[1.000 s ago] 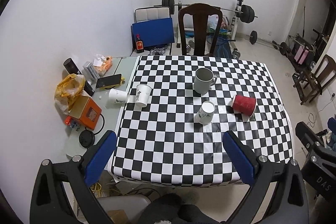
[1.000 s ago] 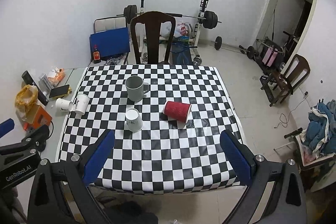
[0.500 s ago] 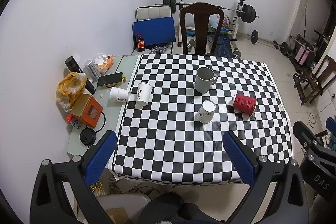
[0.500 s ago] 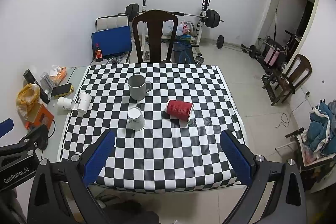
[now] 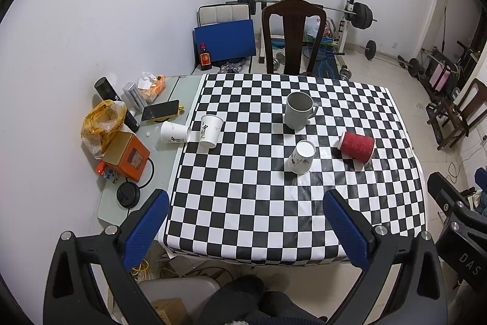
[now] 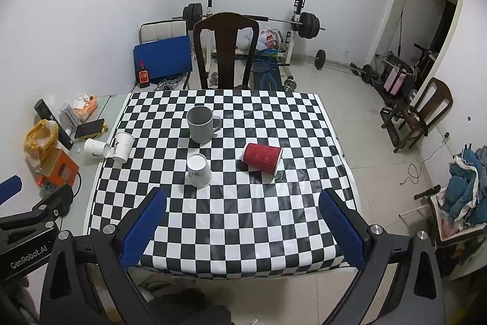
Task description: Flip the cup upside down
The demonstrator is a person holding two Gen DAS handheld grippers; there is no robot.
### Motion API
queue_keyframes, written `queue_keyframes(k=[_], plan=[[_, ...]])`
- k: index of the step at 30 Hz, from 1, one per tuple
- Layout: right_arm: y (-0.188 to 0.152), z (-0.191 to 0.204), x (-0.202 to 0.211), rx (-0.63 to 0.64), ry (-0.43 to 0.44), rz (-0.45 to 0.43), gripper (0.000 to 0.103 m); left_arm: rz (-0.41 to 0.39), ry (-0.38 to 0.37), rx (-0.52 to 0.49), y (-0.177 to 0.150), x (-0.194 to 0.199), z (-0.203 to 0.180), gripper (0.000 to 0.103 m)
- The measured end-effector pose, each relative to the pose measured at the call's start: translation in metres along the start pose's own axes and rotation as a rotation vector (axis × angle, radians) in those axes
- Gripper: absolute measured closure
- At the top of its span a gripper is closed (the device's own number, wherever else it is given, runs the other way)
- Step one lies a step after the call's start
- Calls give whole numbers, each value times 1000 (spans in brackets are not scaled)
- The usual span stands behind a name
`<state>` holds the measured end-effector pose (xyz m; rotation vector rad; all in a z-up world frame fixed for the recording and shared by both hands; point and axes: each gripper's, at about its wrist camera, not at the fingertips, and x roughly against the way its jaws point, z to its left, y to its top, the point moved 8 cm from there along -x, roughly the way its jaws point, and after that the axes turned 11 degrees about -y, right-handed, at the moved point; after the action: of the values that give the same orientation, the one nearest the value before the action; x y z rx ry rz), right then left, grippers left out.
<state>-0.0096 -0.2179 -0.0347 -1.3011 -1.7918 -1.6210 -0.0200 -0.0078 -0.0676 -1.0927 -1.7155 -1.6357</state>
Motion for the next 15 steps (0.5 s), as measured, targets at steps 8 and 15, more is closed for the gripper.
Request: queue_keyframes(k=[8, 15], plan=[[1, 1, -1, 1, 0, 3, 2, -1, -1, -1, 2, -1, -1, 0], [0, 3, -2, 1, 3, 6, 2, 0, -2, -2, 3, -1, 0, 0]])
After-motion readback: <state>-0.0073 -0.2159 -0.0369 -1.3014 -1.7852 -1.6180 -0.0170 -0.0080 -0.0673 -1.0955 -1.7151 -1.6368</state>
